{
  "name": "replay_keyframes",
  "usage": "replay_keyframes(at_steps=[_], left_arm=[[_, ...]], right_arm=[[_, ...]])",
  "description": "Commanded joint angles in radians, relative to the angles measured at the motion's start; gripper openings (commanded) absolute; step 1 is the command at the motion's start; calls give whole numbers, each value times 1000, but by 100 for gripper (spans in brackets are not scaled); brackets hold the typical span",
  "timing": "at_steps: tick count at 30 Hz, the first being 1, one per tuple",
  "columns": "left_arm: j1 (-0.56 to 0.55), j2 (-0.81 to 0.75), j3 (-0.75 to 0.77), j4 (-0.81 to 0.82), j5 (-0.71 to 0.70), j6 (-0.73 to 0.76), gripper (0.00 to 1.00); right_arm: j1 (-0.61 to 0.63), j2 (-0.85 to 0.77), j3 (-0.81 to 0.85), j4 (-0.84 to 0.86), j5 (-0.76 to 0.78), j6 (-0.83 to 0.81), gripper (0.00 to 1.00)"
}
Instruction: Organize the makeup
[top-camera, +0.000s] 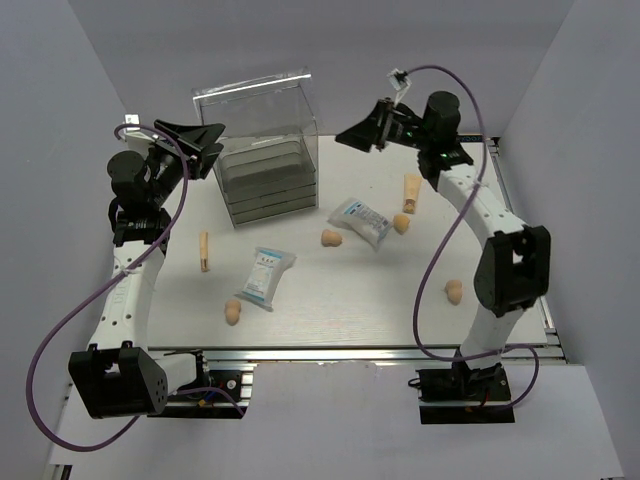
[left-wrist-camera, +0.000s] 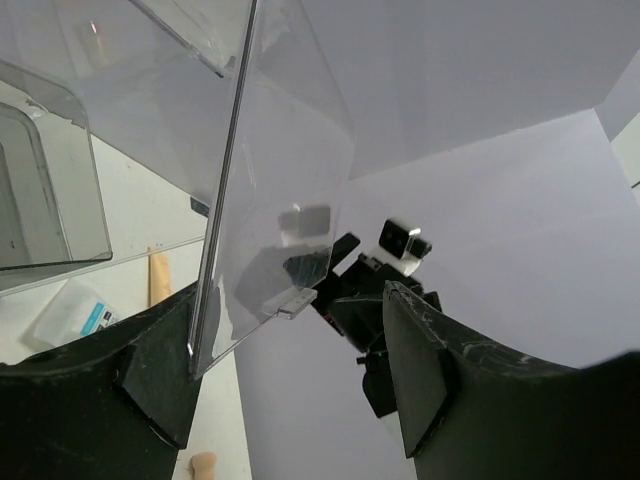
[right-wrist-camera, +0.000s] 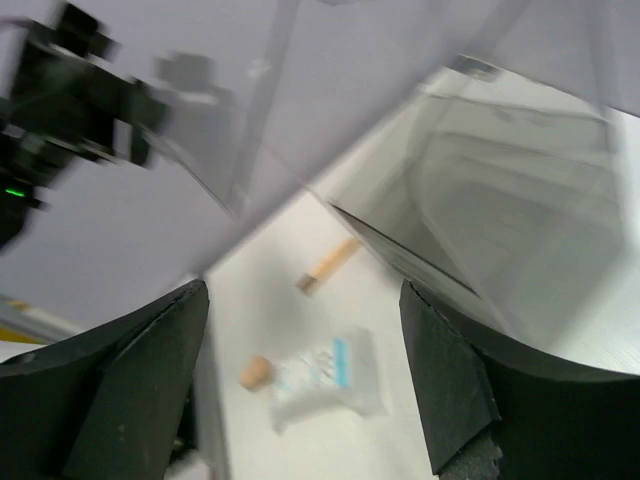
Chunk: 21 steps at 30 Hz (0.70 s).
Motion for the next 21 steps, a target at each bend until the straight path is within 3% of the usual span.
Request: replay_keyframes(at_steps=[1, 2, 3, 4, 7, 9, 12, 13, 14, 18, 21], left_arm=[[-4, -37, 21, 72, 22, -28, 76], [-4, -35, 21, 73, 22, -31, 76], [-4, -35, 21, 78, 19, -37, 76], [-4, -34, 23, 84, 19, -40, 76], [-3, -35, 20, 96, 16, -53, 76], [-3, -35, 14, 113, 19, -69, 76], [-3, -25, 17, 132, 30, -83, 76], [-3, -20, 24, 136, 31, -83, 76], [-1, -15, 27, 135, 34, -83, 77], [1, -17, 34, 133, 37, -82, 77], [4, -26, 20, 133, 37, -80, 77]], right_arm=[[-91, -147, -125, -210, 74, -396, 83], [-99, -170, -150, -362, 142, -487, 88], [-100, -217, -173, -435, 334, -580, 90], [-105, -242, -245, -465, 416, -699, 89], [-123, -287, -380, -451, 764, -737, 89], [-133, -224, -358, -500, 928, -684, 88], [-163, -115, -247, -667, 903, -605, 65], [-165, -93, -230, -700, 903, -607, 47], [-165, -72, -191, -723, 903, -620, 42], [-159, 10, -155, -795, 801, -799, 45], [-165, 36, -169, -867, 701, -965, 54]])
